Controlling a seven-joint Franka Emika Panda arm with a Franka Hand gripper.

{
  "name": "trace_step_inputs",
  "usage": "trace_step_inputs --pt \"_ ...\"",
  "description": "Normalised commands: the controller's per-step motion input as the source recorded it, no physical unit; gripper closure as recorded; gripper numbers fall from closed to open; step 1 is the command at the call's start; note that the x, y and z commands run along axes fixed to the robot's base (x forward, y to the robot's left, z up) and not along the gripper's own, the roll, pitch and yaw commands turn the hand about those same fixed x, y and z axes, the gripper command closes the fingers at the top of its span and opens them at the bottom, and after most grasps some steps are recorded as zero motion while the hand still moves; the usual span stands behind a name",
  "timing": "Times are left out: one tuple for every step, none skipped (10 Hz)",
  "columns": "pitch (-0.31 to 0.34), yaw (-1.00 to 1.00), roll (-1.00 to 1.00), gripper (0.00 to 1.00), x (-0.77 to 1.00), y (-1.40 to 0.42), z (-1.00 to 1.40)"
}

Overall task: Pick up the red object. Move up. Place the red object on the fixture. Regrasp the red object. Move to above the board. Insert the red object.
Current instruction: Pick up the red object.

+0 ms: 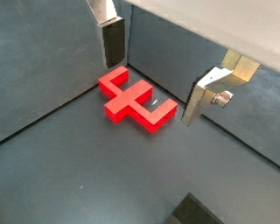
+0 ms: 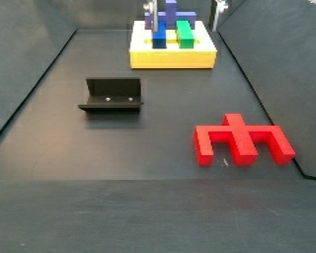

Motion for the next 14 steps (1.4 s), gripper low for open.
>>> trace_step_inputs --pt "-0.327 0.0 -0.09 0.0 -0.62 0.23 -0.59" --pt "-0.321 0.0 -0.08 0.0 -0.8 0.26 -0.63" --pt "-0.316 0.0 -0.06 0.0 -0.9 0.27 -0.65" --pt "-0.323 0.0 -0.06 0.0 -0.88 0.3 -0.65" --pt "-0.347 0.0 -0.05 0.0 -0.83 0.31 -0.6" --pt "-0.301 0.0 -0.03 0.0 -0.49 0.23 -0.67" --pt "-0.234 -0.07 -0.03 0.0 -0.22 0.23 -0.75" --pt "-0.234 -0.09 -0.09 0.0 -0.11 0.16 -0.68" --pt "-0.217 -0.16 -0.09 0.0 0.0 0.0 -0.63" --pt "-0.201 -0.23 -0.05 0.0 -0.07 0.05 -0.78" --pt "-0.217 -0.15 -0.06 0.0 -0.25 0.12 -0.79" --pt "-0.249 -0.09 -0.08 0.0 -0.3 0.09 -0.73" --pt "-0.25 -0.07 -0.1 0.0 -0.31 0.07 -0.7" --pt "-0.264 -0.03 -0.11 0.0 -0.31 0.06 -0.67"
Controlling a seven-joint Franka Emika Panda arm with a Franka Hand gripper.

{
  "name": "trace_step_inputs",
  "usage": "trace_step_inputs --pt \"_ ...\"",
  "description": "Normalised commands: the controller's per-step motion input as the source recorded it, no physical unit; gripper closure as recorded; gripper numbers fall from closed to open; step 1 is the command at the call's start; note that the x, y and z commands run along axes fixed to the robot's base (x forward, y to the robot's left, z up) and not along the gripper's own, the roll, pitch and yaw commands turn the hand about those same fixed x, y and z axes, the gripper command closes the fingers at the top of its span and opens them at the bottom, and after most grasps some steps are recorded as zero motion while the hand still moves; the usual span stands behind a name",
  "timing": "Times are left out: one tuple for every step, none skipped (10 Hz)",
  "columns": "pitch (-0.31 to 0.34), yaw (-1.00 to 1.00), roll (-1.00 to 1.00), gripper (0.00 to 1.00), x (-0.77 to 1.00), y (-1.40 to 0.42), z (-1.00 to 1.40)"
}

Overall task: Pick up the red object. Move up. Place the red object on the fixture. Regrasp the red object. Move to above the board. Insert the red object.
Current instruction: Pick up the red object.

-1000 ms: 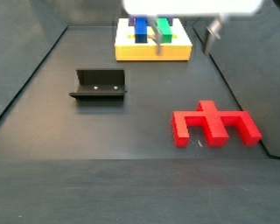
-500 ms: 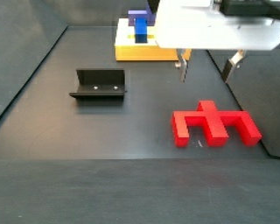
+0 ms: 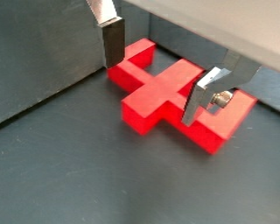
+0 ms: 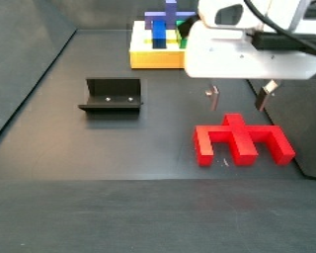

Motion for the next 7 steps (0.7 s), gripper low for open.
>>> trace_step_inputs --pt "-0.227 0.0 -0.14 0.0 -0.09 0.0 -0.58" --pt "-0.206 0.0 -0.09 0.0 -0.04 0.01 -0.67" --pt "-0.191 0.0 -0.08 0.0 -0.05 0.12 -0.73" --pt "-0.17 -0.04 -0.12 0.0 0.0 0.15 -0.67" --pt "-0.147 -0.03 -0.15 0.0 0.0 0.08 -0.61" --pt "-0.154 -0.02 -0.17 0.0 0.0 0.04 -0.57" --pt "-0.164 -0.01 -0.19 0.0 -0.02 0.0 -0.52"
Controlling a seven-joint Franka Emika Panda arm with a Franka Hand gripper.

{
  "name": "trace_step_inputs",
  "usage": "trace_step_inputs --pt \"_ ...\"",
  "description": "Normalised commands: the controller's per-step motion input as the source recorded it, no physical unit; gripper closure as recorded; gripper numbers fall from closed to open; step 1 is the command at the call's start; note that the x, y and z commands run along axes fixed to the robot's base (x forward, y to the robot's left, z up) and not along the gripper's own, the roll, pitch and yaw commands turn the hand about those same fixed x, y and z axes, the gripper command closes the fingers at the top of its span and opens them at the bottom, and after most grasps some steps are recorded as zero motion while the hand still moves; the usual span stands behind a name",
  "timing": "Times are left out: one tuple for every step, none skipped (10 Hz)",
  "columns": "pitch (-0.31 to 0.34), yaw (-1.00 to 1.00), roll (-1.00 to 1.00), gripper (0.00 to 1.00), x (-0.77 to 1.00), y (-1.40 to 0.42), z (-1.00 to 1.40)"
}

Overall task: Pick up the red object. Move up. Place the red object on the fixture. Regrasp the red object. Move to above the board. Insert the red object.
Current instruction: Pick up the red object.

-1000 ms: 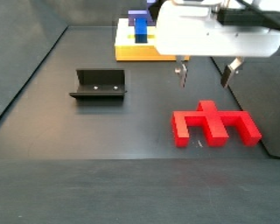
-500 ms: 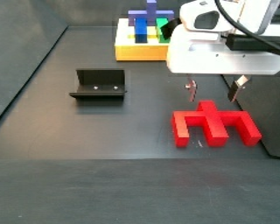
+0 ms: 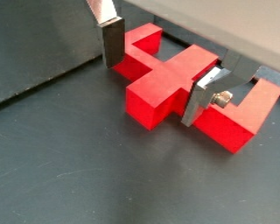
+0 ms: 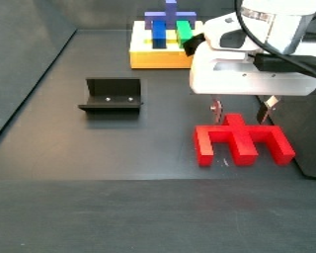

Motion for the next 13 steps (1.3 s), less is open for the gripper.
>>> trace_step_inputs --pt "-0.136 -0.04 -0.19 0.0 -0.07 0.0 -0.42" --pt "-0.159 -0.04 -0.2 0.0 -0.11 0.0 -0.5" --pt "-0.157 -0.04 -0.21 0.0 -0.11 0.04 -0.47" --pt "-0.151 -0.02 -0.23 0.0 -0.07 0.04 -0.42" --pt "-0.139 0.0 -0.21 0.0 -0.04 0.05 -0.37" --pt "-0.087 0.0 -0.1 0.0 0.0 0.03 -0.23" --pt "0.0 0.0 0.07 0.0 0.0 0.0 -0.05" --pt "0.0 0.0 0.0 0.0 0.0 0.0 0.0" --pt "0.0 0.0 0.0 1.0 0.0 0.0 0.0" --pt "0.0 0.0 0.0 1.0 0.0 0.0 0.0" --pt "0.0 0.0 0.0 1.0 0.0 0.0 0.0" --pt "0.0 0.0 0.0 1.0 0.0 0.0 0.0" --pt "0.0 0.0 0.0 1.0 0.0 0.0 0.0"
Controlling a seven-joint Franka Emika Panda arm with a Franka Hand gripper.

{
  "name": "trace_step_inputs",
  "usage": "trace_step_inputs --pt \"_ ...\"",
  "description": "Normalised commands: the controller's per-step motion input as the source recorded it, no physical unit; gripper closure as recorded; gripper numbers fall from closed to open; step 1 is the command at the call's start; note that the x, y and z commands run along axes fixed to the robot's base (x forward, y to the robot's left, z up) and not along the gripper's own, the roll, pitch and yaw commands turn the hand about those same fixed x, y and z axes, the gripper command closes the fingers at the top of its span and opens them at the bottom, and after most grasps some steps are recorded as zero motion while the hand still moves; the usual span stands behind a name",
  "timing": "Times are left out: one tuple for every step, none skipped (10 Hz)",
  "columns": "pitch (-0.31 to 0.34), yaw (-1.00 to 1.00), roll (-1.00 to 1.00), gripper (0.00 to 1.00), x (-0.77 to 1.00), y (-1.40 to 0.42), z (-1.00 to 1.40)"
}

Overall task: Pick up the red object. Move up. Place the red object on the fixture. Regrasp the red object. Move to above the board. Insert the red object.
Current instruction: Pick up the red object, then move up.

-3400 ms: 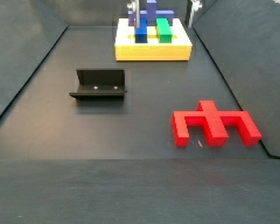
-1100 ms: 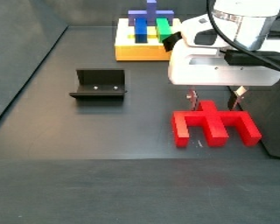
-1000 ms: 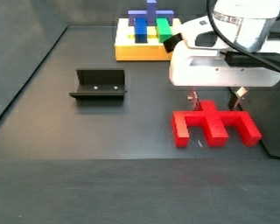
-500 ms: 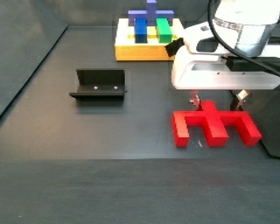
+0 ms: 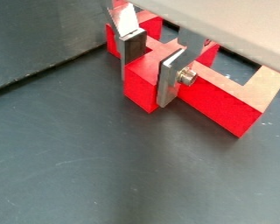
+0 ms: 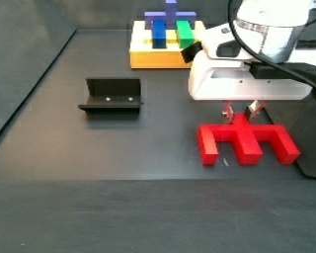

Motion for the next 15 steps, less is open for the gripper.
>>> trace_step_inputs --pt "0.0 0.0 0.0 1.0 0.0 0.0 0.0" --pt "0.0 0.0 0.0 1.0 0.0 0.0 0.0" --pt "0.0 0.0 0.0 1.0 0.0 0.0 0.0" --pt "0.0 0.0 0.0 1.0 0.0 0.0 0.0" --pt "0.0 0.0 0.0 1.0 0.0 0.0 0.0" --pt "0.0 0.0 0.0 1.0 0.0 0.0 0.0" --pt "0.0 0.0 0.0 1.0 0.0 0.0 0.0" --pt "0.0 0.0 0.0 1.0 0.0 0.0 0.0" --pt "0.0 0.0 0.0 1.0 0.0 0.0 0.0" --pt "0.0 0.0 0.0 1.0 0.0 0.0 0.0" --pt "0.0 0.0 0.0 1.0 0.0 0.0 0.0" --pt "0.0 0.0 0.0 1.0 0.0 0.0 0.83" --pt "0.021 -0.04 0.0 1.0 -0.03 -0.01 0.8" --pt "0.052 -0.05 0.02 1.0 -0.07 -0.01 0.63" --pt "0.041 -0.02 0.1 1.0 -0.03 0.0 0.27"
